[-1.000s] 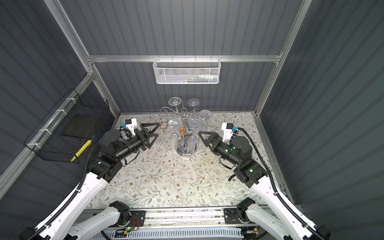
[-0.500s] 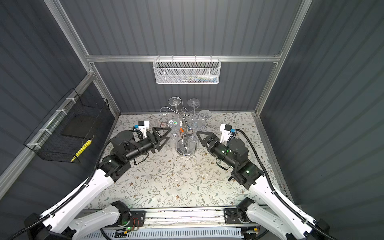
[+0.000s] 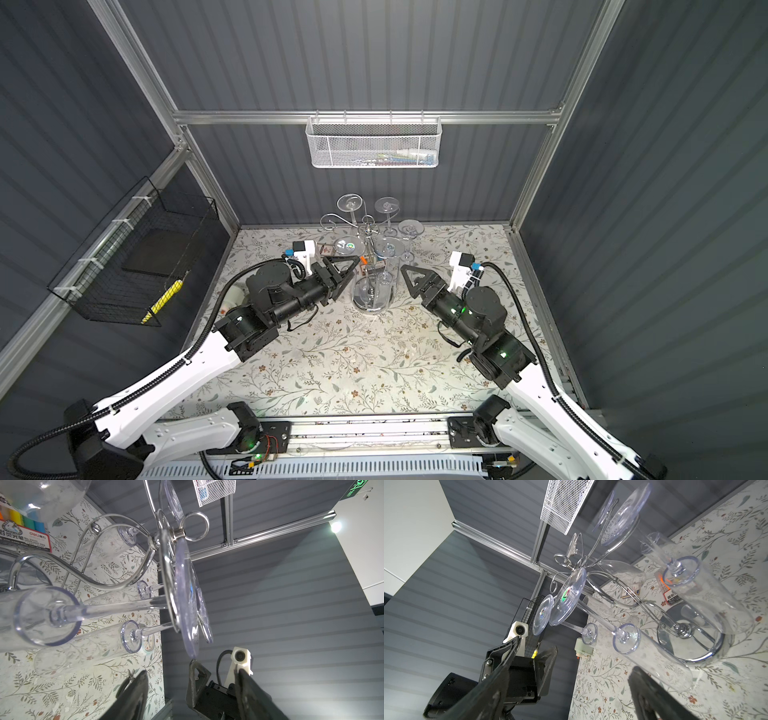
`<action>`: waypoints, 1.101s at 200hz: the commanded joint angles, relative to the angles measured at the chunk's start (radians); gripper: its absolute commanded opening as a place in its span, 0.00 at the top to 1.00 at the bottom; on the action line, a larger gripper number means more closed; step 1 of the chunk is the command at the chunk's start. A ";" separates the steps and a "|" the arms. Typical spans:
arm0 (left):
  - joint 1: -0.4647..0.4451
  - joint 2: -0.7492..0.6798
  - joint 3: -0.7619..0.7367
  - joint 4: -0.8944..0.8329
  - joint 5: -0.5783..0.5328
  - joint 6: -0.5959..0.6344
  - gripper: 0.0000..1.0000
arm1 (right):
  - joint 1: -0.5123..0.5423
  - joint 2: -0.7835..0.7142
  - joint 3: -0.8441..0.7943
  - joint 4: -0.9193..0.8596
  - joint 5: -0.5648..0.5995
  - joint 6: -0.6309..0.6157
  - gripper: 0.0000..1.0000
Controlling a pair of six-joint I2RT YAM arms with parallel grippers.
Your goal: Take the wine glass off the wine glass rack
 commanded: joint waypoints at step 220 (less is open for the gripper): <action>-0.068 0.065 0.060 0.082 -0.234 0.063 0.64 | -0.020 -0.055 -0.090 0.031 0.048 -0.046 0.07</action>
